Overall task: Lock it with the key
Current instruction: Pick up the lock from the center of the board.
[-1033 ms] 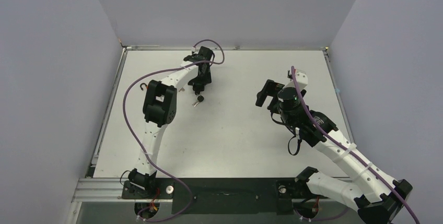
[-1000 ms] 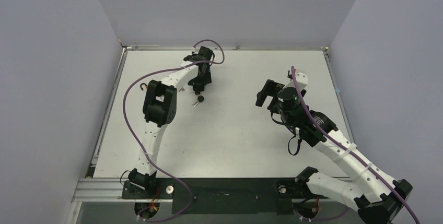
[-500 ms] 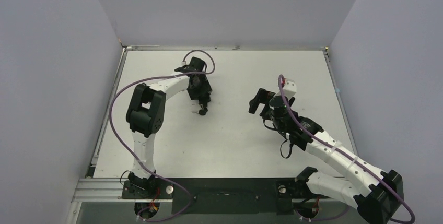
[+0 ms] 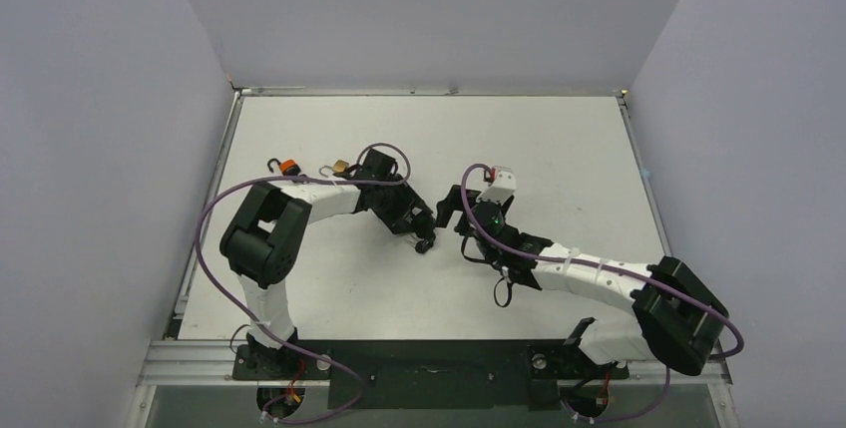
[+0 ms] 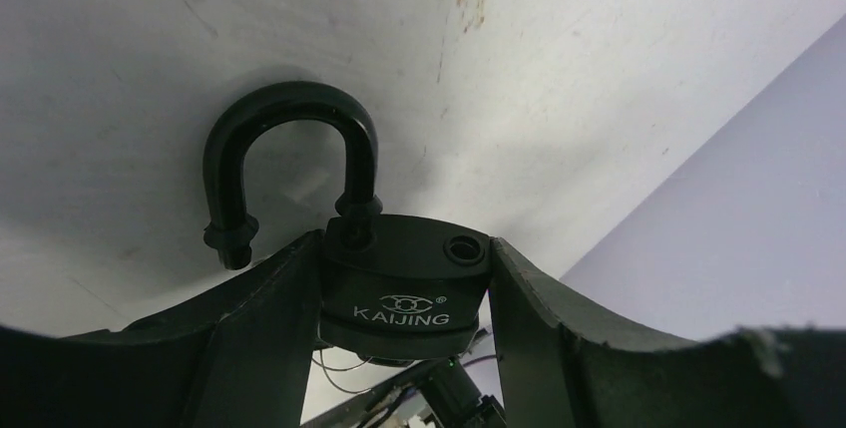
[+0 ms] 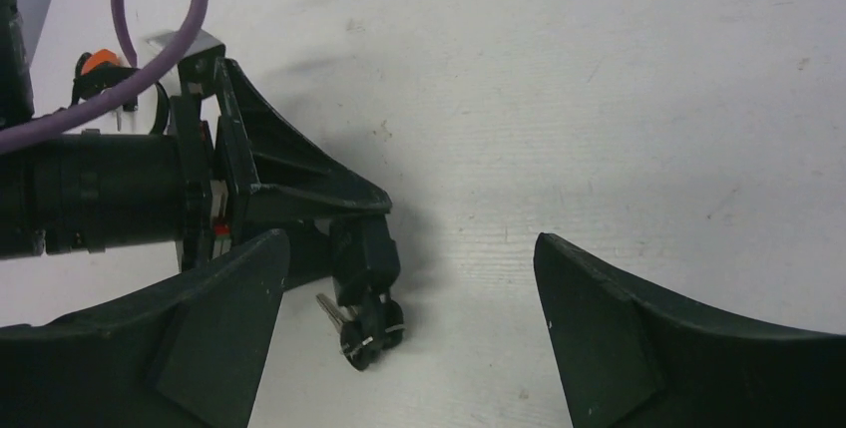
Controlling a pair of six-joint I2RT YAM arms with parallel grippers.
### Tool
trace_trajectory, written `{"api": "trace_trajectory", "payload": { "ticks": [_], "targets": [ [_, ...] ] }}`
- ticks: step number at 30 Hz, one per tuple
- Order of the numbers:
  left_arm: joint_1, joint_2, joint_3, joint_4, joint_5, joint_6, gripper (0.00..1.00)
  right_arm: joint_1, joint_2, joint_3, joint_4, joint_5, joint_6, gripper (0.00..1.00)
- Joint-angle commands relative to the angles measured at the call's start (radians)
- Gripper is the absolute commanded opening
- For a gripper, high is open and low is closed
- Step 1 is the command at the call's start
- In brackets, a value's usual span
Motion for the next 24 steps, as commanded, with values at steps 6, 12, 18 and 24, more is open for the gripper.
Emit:
{"api": "trace_trajectory", "payload": {
  "ticks": [6, 12, 18, 24],
  "targets": [
    [-0.027, -0.11, 0.002, 0.156, 0.099, -0.149, 0.29, 0.01, 0.144, -0.04, 0.306, -0.012, 0.079, 0.85],
    [-0.027, -0.12, -0.007, 0.212, 0.127, -0.193, 0.29, 0.014, 0.179, -0.074, 0.368, -0.028, 0.121, 0.83],
    [-0.045, -0.14, 0.013, 0.214, 0.133, -0.211, 0.29, 0.013, 0.221, -0.045, 0.396, -0.035, 0.124, 0.77],
    [-0.055, -0.162, 0.019, 0.212, 0.138, -0.221, 0.29, 0.013, 0.231, -0.04, 0.41, -0.021, 0.143, 0.58]
  ]
}}
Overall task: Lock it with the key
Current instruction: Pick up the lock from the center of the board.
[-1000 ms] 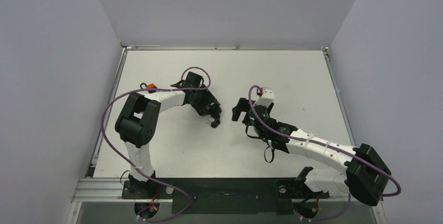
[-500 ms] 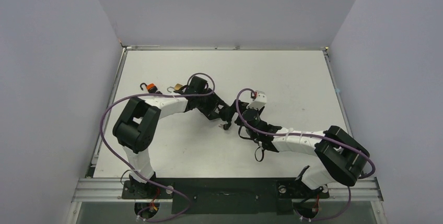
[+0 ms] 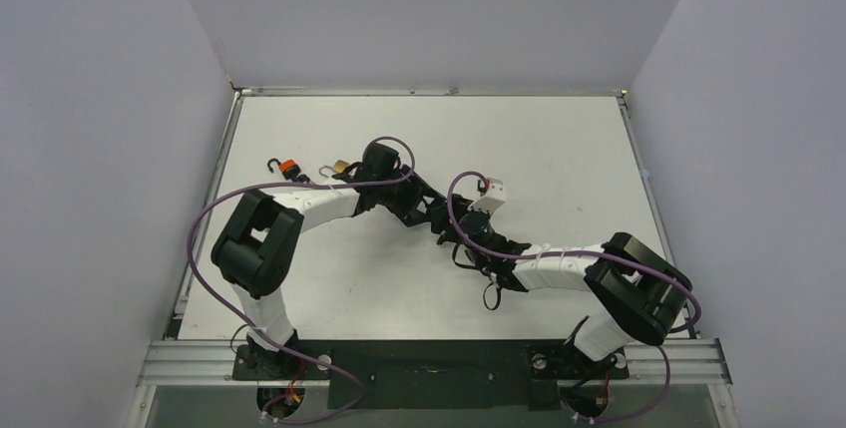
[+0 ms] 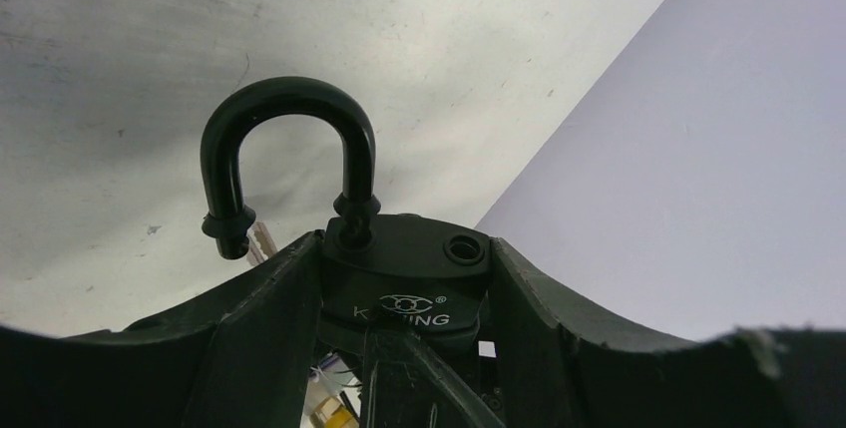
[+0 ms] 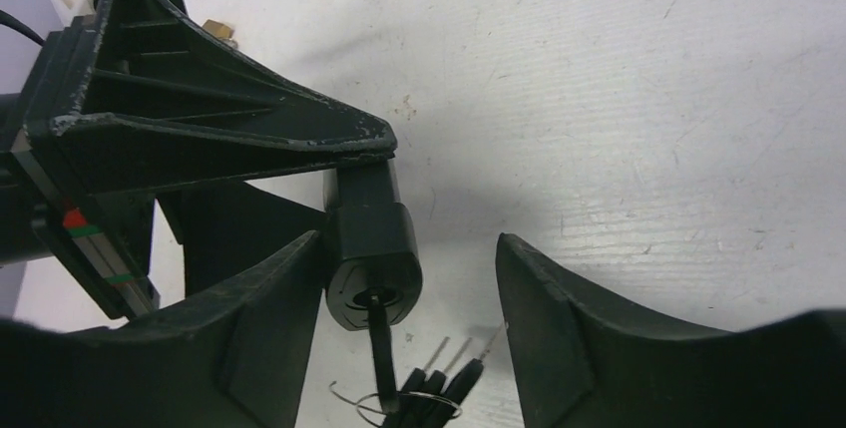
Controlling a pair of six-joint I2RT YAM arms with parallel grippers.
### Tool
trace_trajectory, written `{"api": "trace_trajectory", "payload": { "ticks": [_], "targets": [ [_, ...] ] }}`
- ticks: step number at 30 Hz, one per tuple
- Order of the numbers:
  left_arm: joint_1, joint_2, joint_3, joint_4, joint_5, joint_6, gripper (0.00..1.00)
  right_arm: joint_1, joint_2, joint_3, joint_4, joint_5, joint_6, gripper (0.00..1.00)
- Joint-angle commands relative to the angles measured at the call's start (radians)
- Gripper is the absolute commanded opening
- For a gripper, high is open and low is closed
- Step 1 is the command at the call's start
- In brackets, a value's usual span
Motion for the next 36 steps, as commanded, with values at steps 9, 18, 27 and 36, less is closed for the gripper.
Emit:
{"api": "trace_trajectory", "payload": {
  "ticks": [9, 18, 27, 36],
  "targets": [
    [-0.031, -0.103, 0.031, 0.133, 0.058, -0.048, 0.29, 0.003, -0.031, 0.032, 0.052, 0.042, 0.021, 0.2],
    [-0.03, -0.163, 0.037, 0.118, 0.07, 0.048, 0.5, -0.006, -0.176, 0.042, -0.051, 0.049, -0.009, 0.0],
    [-0.025, -0.274, 0.229, -0.122, 0.128, 0.45, 0.56, -0.11, -0.508, 0.065, -0.346, 0.018, -0.071, 0.0],
    [-0.058, -0.421, 0.408, -0.345, 0.074, 0.826, 0.57, -0.199, -0.709, 0.187, -0.57, -0.075, -0.131, 0.0]
  ]
}}
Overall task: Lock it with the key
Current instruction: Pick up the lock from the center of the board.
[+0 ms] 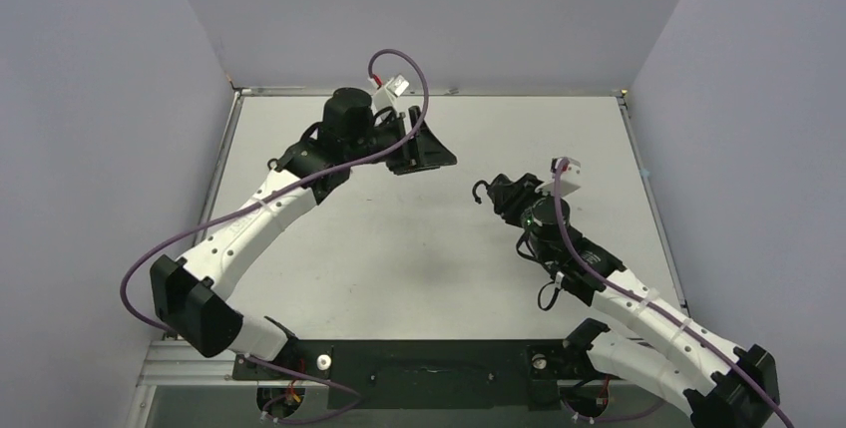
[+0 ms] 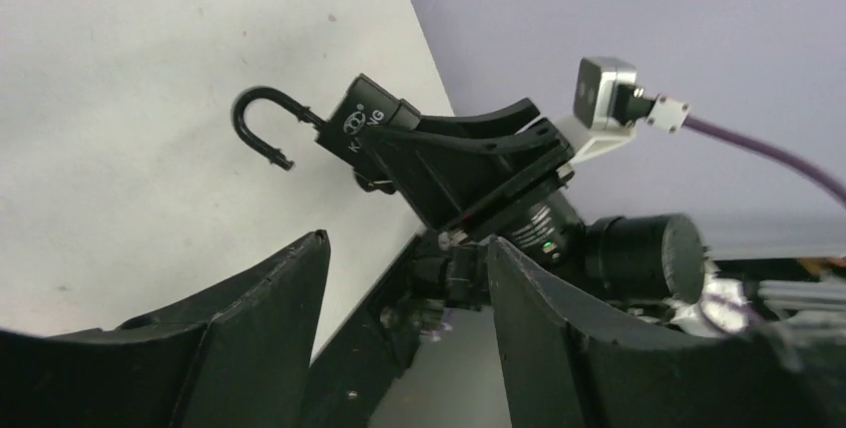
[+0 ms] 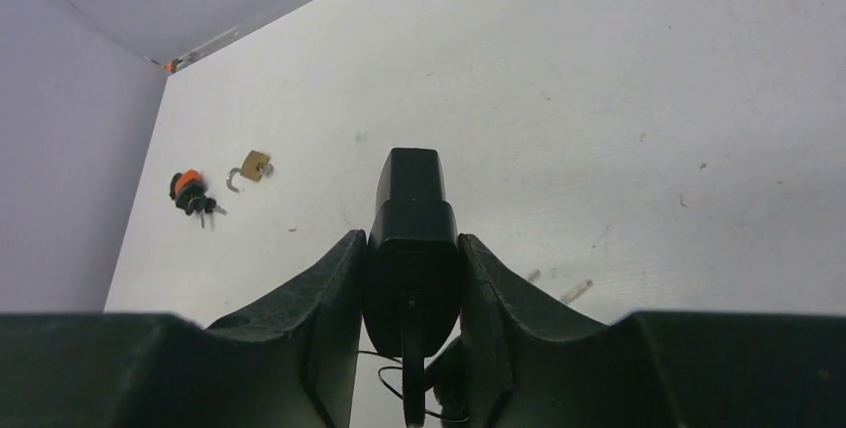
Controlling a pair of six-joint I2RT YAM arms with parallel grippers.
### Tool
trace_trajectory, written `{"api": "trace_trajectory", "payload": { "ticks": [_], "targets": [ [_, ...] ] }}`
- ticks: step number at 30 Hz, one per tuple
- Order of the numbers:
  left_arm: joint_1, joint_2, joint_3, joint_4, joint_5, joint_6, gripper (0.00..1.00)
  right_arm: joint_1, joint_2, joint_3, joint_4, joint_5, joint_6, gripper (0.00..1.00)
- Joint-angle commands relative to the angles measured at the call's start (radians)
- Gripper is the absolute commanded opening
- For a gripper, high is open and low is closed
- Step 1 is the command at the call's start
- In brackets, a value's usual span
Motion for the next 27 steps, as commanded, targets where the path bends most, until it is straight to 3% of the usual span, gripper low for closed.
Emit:
{"api": "trace_trajectory", "payload": {
  "ticks": [1, 3, 6, 10, 14, 20, 27],
  "targets": [
    [-0.009, -0.096, 0.118, -0.191, -0.108, 0.372, 0.57, -0.025, -0.08, 0.201, -0.082, -0.081, -0.071, 0.0],
    [-0.011, -0.131, 0.133, -0.242, -0.187, 0.522, 0.57, -0.035, -0.087, 0.289, -0.165, -0.154, -0.112, 0.0],
    [-0.01, -0.182, 0.133, -0.261, -0.195, 0.702, 0.57, -0.045, -0.088, 0.425, -0.274, -0.335, -0.147, 0.0],
    [-0.013, -0.253, 0.144, -0.254, -0.069, 0.81, 0.56, -0.047, -0.057, 0.563, -0.349, -0.622, -0.16, 0.0],
    [-0.033, -0.351, 0.141, -0.215, -0.023, 0.869, 0.51, -0.049, -0.032, 0.656, -0.37, -0.809, -0.093, 0.0],
    [-0.24, -0.483, -0.03, -0.051, -0.269, 1.023, 0.55, -0.049, 0.017, 0.789, -0.388, -0.881, 0.0, 0.0],
    [-0.309, -0.631, -0.273, 0.196, -0.386, 1.278, 0.65, -0.087, 0.069, 0.878, -0.402, -0.888, 0.082, 0.0]
  ]
}}
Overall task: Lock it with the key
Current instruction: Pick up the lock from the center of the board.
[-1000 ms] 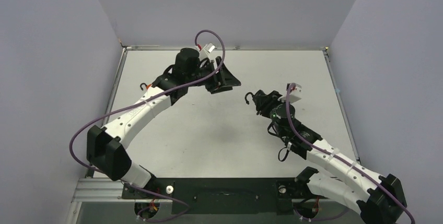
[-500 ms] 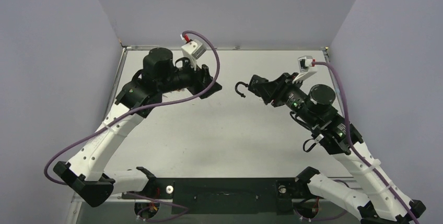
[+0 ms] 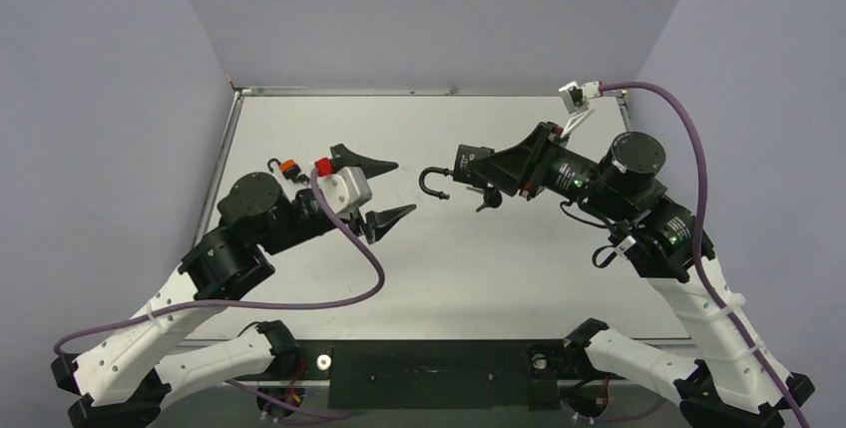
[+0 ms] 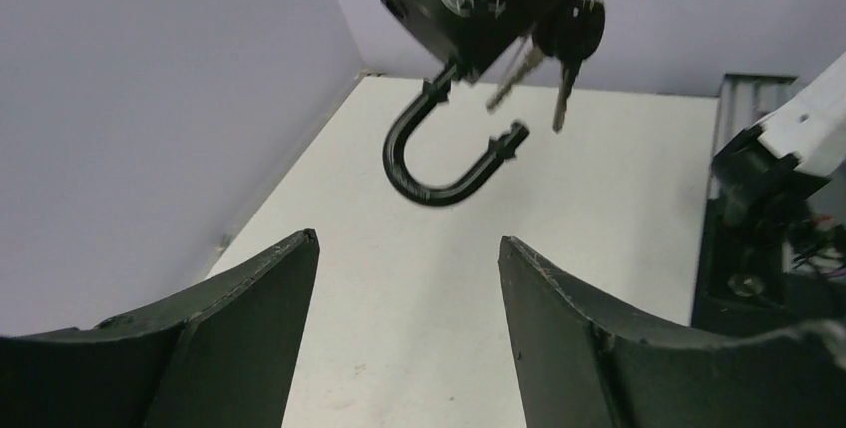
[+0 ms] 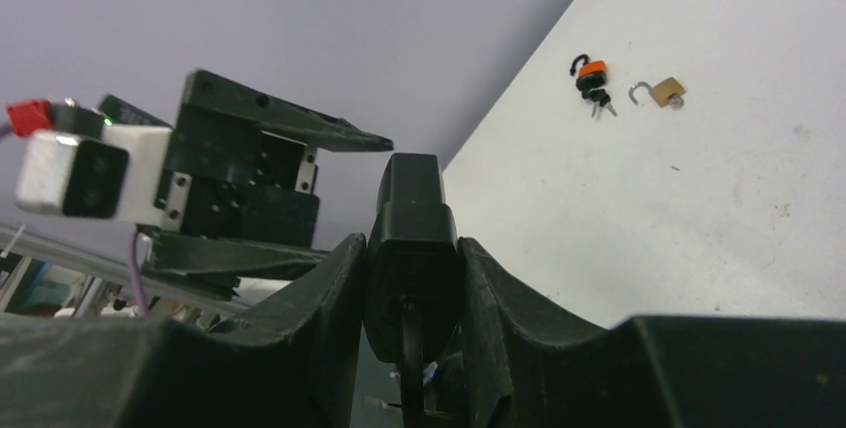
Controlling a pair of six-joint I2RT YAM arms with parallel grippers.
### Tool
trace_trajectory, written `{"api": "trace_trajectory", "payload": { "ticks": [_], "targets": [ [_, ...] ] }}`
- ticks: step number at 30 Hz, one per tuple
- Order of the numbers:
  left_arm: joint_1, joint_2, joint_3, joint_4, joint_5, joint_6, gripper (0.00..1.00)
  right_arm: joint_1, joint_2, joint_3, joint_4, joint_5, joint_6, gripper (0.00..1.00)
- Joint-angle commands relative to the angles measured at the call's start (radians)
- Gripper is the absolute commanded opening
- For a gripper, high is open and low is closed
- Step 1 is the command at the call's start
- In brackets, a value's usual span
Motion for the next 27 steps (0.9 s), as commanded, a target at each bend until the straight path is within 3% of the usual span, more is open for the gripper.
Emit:
{"api": "trace_trajectory", "payload": {
  "ticks": [1, 9, 18, 27],
  "targets": [
    [-0.034, -0.054, -0.153, 0.251, -0.125, 0.225, 0.65, -0.04, 0.008, 0.078, 0.101, -0.043, 0.101, 0.0],
    [-0.108, -0.086, -0.302, 0.544, -0.288, 0.423, 0.66, -0.05, 0.035, 0.072, 0.206, -0.112, 0.202, 0.0],
    [-0.116, -0.065, -0.283, 0.598, -0.305, 0.455, 0.66, -0.05, 0.051, 0.048, 0.261, -0.137, 0.239, 0.0],
    [-0.116, -0.047, -0.202, 0.522, -0.243, 0.352, 0.64, -0.05, 0.047, 0.031, 0.198, -0.145, 0.138, 0.0]
  ]
}}
